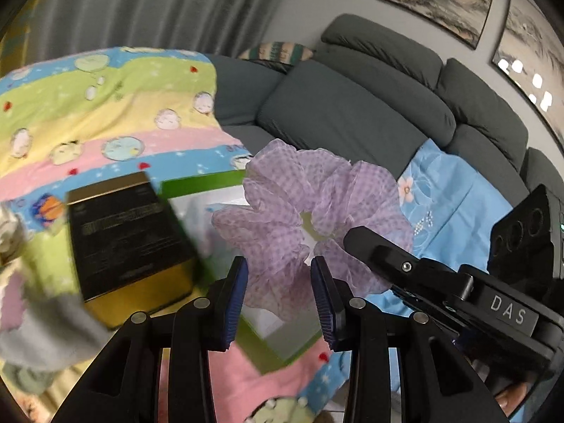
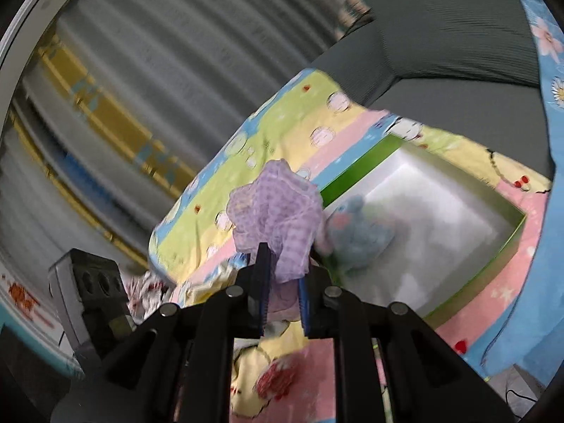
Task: Organize soft objects
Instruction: 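Carry the bath puff with the right gripper over the green box, then open the right gripper to drop the bath puff into the box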
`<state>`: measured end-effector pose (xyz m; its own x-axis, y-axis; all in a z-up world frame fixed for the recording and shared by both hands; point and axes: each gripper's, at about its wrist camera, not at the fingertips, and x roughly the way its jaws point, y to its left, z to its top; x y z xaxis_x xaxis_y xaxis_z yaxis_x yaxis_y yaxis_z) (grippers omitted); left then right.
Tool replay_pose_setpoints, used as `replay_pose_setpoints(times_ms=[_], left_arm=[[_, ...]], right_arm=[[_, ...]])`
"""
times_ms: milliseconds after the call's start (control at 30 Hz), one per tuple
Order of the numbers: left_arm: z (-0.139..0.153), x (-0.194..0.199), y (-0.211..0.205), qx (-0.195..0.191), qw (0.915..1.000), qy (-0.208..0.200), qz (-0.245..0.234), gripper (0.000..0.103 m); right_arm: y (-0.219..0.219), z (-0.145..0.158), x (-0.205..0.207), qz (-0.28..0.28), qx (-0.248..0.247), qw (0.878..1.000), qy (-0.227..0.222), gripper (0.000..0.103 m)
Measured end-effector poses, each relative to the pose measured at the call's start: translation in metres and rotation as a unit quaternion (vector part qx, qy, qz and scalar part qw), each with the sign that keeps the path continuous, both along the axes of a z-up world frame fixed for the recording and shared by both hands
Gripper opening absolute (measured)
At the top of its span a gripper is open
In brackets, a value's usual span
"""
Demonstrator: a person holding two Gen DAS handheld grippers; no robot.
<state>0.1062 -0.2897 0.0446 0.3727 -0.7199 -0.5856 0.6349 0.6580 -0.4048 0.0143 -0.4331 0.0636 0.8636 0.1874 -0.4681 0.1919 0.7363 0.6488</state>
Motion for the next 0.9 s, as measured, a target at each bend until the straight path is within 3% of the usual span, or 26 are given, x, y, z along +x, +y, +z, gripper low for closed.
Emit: replay_pose_setpoints(times_ms=[300, 400, 600, 633, 733, 800, 900], left_arm=[[-0.020, 0.016, -0.051, 0.027, 0.9994, 0.006, -0.021, 0.038], [-0.030, 0.021, -0.059, 0.047, 0.9987, 0.003, -0.022, 0.038], [-0.039, 0.028, -0.066, 0.047, 0.9987, 0.012, -0.018, 0.038], [-0.039, 0.028, -0.066, 0.052, 0.9985, 0.009, -0.018, 0.038], [-0.040, 0.027, -0.065, 0.056, 0.9982, 0.006, -0.021, 0.038], [-0.037, 0.026, -0.061, 0.049, 0.9985, 0.005, -0.022, 0.040], [-0.030, 0.023, -0.050, 0.041, 0.9990, 0.008, -0.016, 0.069]], right_arm=[[-0.032, -0.027, 0.017, -0.078, -0.005, 0.996, 0.045, 0.015], [-0.036, -0.037, 0.024, -0.089, -0.016, 0.994, 0.063, 0.015], [-0.045, -0.046, 0.028, -0.099, -0.016, 0.993, 0.065, 0.020], [-0.045, -0.048, 0.028, -0.102, -0.021, 0.992, 0.070, 0.029], [-0.040, -0.046, 0.025, -0.112, -0.046, 0.990, 0.079, 0.071], [-0.037, -0.039, 0.019, -0.117, -0.062, 0.989, 0.062, 0.078], [-0.032, -0.026, 0.010, -0.128, -0.085, 0.987, 0.049, 0.090]])
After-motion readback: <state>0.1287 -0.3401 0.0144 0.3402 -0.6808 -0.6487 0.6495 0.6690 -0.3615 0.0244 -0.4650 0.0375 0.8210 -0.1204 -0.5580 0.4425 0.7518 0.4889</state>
